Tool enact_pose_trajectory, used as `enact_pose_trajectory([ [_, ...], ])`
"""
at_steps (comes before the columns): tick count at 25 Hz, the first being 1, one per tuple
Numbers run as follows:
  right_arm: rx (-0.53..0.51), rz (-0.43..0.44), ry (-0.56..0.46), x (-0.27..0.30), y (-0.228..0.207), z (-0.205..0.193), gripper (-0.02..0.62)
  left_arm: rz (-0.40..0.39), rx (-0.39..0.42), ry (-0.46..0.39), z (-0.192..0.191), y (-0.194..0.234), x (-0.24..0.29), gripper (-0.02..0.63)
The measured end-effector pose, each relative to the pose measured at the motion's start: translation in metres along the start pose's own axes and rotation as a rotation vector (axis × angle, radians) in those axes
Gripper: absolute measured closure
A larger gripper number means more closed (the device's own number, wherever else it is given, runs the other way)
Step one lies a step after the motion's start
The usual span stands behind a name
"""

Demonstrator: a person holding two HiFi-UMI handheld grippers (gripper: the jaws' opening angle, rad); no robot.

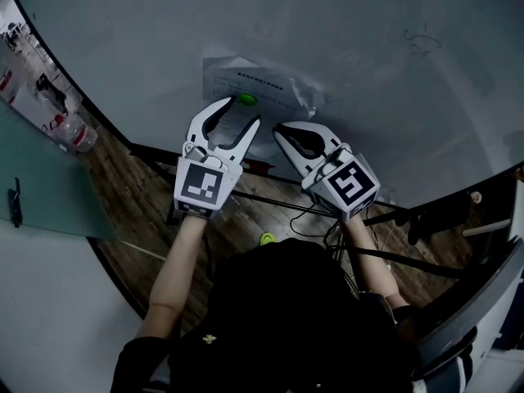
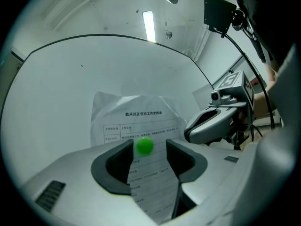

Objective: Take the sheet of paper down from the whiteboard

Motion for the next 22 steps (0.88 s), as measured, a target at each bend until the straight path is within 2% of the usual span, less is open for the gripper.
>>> enact_pose_trajectory([
  [4,0.007,0.004,0.003,0.0015,0.0008,0.0009,0.569,0.015,0.026,-0.003,0.0021,0.0006,0.0019,0.371],
  [17,-0.011,0.010,0.010,-0.0012,-0.0019,0.0004,0.568,0.045,0.040,-0.020,0.0020,0.0000,0.0084,0.371],
  [22,-0.010,0.006,0.014,-0.0031,-0.0028,-0.0007,0.568,0.073,0.085,-0.004,0.0016,-0.0028,0.0084,0.371],
])
Point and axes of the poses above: the fingertips, and each gripper's own axes: x forward along the fingers, y to its left, z out of its top, the point moved 8 cm from there along -x, backward along the fingers, and after that the axes turned 6 degrees about -y, right-handed, at the moved point
